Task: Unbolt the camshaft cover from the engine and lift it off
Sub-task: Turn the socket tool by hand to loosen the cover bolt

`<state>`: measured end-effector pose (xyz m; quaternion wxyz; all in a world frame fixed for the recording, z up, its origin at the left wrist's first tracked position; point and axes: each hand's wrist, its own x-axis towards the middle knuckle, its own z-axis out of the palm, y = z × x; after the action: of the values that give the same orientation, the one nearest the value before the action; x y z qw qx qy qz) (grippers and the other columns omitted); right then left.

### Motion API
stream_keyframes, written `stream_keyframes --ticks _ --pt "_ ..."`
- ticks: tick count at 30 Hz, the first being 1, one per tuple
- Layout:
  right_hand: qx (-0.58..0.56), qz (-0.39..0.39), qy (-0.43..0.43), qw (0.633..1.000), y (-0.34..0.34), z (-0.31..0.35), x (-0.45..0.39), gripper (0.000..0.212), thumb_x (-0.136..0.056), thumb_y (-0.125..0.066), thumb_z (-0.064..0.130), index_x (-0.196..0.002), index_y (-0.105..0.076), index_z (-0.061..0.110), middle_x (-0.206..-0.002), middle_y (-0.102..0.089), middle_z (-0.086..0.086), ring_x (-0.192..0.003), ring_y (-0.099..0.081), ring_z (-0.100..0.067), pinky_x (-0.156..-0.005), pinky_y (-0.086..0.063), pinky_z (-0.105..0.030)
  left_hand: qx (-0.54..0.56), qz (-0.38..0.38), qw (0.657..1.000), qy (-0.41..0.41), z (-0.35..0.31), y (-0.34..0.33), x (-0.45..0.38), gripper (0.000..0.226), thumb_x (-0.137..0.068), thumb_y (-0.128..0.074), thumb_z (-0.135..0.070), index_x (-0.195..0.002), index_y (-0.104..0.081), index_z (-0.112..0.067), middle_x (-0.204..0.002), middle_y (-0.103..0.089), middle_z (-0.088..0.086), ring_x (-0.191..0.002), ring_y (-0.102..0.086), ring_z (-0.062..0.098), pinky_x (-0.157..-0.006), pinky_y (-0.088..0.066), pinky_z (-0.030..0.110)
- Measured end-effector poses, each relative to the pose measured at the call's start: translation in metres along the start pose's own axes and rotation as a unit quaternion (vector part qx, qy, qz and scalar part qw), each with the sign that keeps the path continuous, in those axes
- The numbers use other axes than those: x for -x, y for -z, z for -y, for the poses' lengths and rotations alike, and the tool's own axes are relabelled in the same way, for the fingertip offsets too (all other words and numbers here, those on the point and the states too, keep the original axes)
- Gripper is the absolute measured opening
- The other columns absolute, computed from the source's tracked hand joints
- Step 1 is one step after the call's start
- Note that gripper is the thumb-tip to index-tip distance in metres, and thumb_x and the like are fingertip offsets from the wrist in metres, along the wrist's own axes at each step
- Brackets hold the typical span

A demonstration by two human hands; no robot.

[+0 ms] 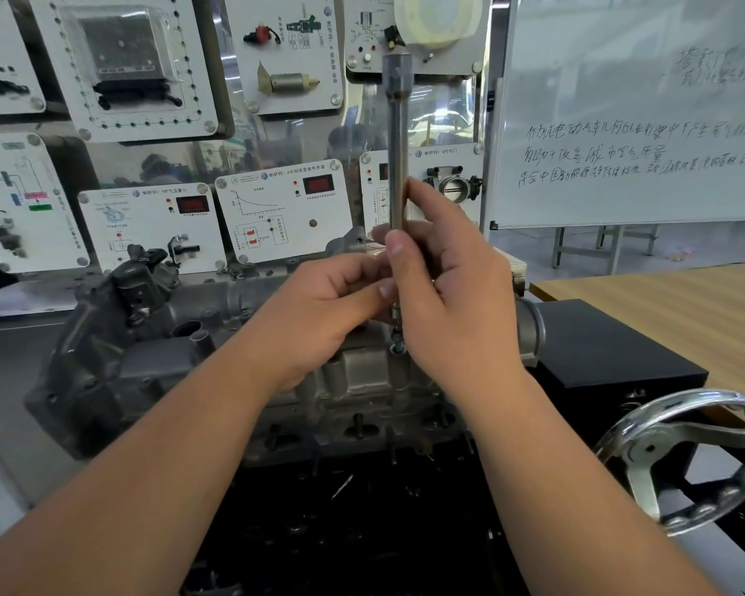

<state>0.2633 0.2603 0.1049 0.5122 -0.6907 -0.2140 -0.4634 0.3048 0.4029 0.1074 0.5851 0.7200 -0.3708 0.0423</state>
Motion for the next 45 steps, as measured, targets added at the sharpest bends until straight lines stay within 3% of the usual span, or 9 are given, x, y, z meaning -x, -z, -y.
stream_keyframes --ticks 6,10,14,22,27,33,36,41,45 --pt "-0.023 -0.006 -0.022 0.999 0.0027 0.0021 -0.0034 0.035 -0.096 -0.065 0.026 -0.13 -0.065 0.018 -0.099 -0.072 0.01 -0.091 -0.068 -0.008 -0.079 -0.059 -0.036 -0.009 -0.023 0.999 -0.021 0.0036 -0.0016 -0.0022 0.021 -0.083 -0.077 -0.033 -0.097 -0.075 -0.018 -0.099 -0.078 0.012 -0.096 -0.074 0.031 -0.091 -0.061 0.039" --pt "-0.003 0.007 -0.021 1.0 0.0025 0.0008 -0.0027 0.038 -0.099 -0.059 0.024 -0.137 -0.06 0.02 -0.092 -0.067 0.024 -0.089 -0.066 0.005 -0.076 -0.054 -0.017 -0.003 -0.014 1.0 -0.018 0.0021 -0.0015 -0.002 0.005 -0.085 -0.075 -0.033 -0.088 -0.078 -0.033 -0.087 -0.076 -0.001 -0.083 -0.071 0.011 -0.076 -0.058 0.023" --pt "-0.01 0.027 -0.01 1.0 0.002 0.0013 -0.0018 0.047 -0.102 -0.053 0.021 -0.148 -0.045 0.023 -0.095 -0.065 0.028 -0.093 -0.067 0.002 -0.077 -0.057 -0.021 -0.001 0.0 1.0 -0.016 -0.0001 -0.0003 0.0007 0.016 -0.094 -0.065 -0.036 -0.099 -0.081 -0.034 -0.096 -0.079 -0.003 -0.089 -0.073 0.008 -0.078 -0.056 0.021" --pt "-0.028 -0.024 -0.016 0.999 0.0004 0.0029 -0.0011 0.04 -0.094 -0.065 0.019 -0.134 -0.063 0.018 -0.107 -0.072 0.012 -0.1 -0.067 -0.002 -0.089 -0.058 -0.031 -0.026 -0.032 0.999 -0.019 0.0028 -0.0017 -0.0011 0.042 -0.081 -0.075 -0.041 -0.106 -0.07 -0.008 -0.107 -0.072 0.023 -0.107 -0.066 0.044 -0.098 -0.056 0.052" --pt "-0.035 0.01 -0.02 0.999 0.0008 0.0035 -0.0004 0.045 -0.098 -0.058 0.02 -0.142 -0.052 0.026 -0.103 -0.071 0.012 -0.086 -0.069 -0.005 -0.082 -0.059 -0.033 -0.033 0.008 0.999 0.002 -0.0002 0.0014 0.0006 0.023 -0.096 -0.062 -0.036 -0.105 -0.077 -0.02 -0.102 -0.079 0.002 -0.097 -0.073 0.014 -0.086 -0.055 0.027" --pt "-0.037 0.01 -0.03 0.999 -0.0003 0.0043 -0.0008 0.048 -0.092 -0.069 0.023 -0.138 -0.058 0.018 -0.107 -0.072 0.01 -0.1 -0.068 -0.005 -0.088 -0.059 -0.034 -0.052 -0.002 0.998 -0.035 -0.0014 -0.0045 -0.0021 0.023 -0.084 -0.068 -0.043 -0.103 -0.076 -0.034 -0.105 -0.078 0.002 -0.103 -0.073 0.023 -0.093 -0.059 0.035" --pt "-0.01 -0.013 -0.013 1.0 -0.0002 0.003 -0.0012 0.041 -0.092 -0.069 0.021 -0.133 -0.065 0.017 -0.106 -0.073 0.011 -0.099 -0.067 -0.003 -0.088 -0.057 -0.029 -0.055 -0.01 0.998 -0.042 0.0005 -0.0052 -0.003 0.03 -0.083 -0.07 -0.044 -0.106 -0.072 -0.025 -0.108 -0.075 0.014 -0.106 -0.069 0.036 -0.095 -0.058 0.045" --pt "-0.008 0.029 -0.005 1.0 0.0007 0.0021 -0.001 0.045 -0.098 -0.056 0.022 -0.143 -0.055 0.017 -0.108 -0.074 0.012 -0.097 -0.067 -0.001 -0.082 -0.055 -0.02 -0.048 0.013 0.999 0.0 0.0012 0.0003 -0.0005 0.022 -0.1 -0.057 -0.036 -0.103 -0.078 -0.032 -0.104 -0.079 -0.002 -0.099 -0.073 0.011 -0.087 -0.055 0.027" --pt "-0.037 0.022 -0.017 0.999 0.0029 0.0013 -0.0031 0.051 -0.097 -0.062 0.026 -0.146 -0.05 0.025 -0.109 -0.073 0.014 -0.098 -0.069 -0.003 -0.083 -0.058 -0.029 -0.069 0.015 0.998 -0.005 0.0002 -0.001 -0.0015 0.03 -0.096 -0.061 -0.046 -0.111 -0.075 -0.025 -0.111 -0.077 0.004 -0.11 -0.071 0.026 -0.103 -0.052 0.054"
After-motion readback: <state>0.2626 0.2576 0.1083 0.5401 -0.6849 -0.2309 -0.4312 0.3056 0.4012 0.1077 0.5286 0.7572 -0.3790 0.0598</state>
